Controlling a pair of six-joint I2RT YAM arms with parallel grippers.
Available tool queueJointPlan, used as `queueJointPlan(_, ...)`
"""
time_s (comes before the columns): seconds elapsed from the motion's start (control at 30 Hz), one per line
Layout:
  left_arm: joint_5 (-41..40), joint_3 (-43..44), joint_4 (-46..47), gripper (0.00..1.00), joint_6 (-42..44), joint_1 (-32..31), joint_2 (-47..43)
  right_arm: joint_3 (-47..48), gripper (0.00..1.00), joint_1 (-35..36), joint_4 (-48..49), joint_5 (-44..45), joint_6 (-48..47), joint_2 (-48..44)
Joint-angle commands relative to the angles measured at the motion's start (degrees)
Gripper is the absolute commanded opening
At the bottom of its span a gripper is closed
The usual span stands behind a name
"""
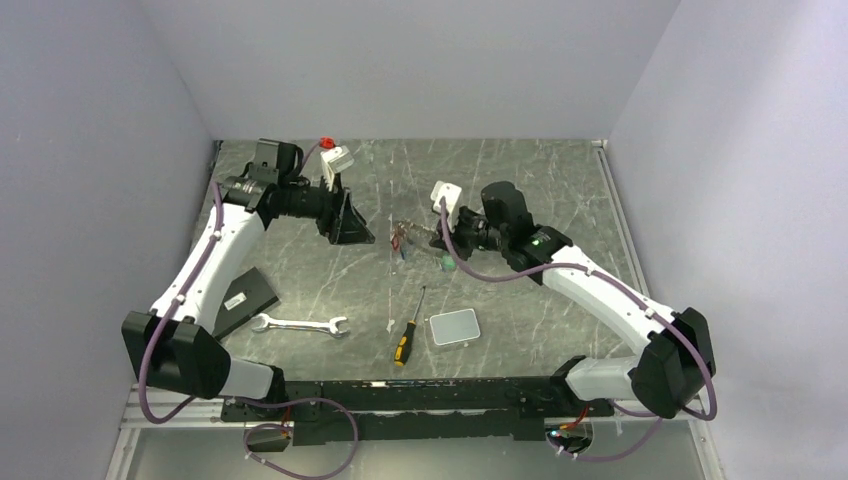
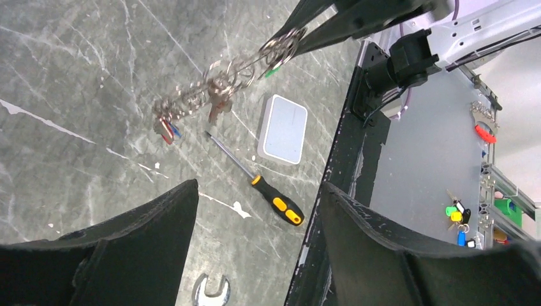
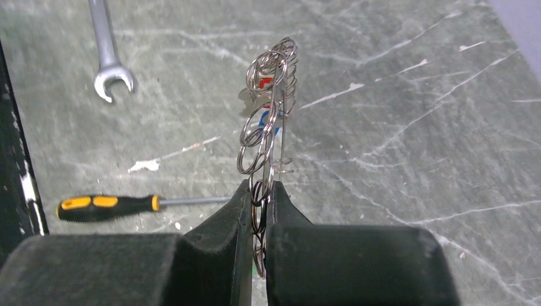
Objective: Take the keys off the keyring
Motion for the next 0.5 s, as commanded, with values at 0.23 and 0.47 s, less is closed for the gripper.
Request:
queueJointPlan(0.23,-3.74,-6.75,16.27,0.67,-5.89,-5.25,-3.61,9.21,0.0,-1.96,3.19,-1.74,16.38,-0.58)
queueJointPlan(0.47,-8.74,-4.49,17.12,0.64,-3.79,-8.43,-0.84,11.2,0.0,-1.97,2.04,-2.86,19.81,0.27)
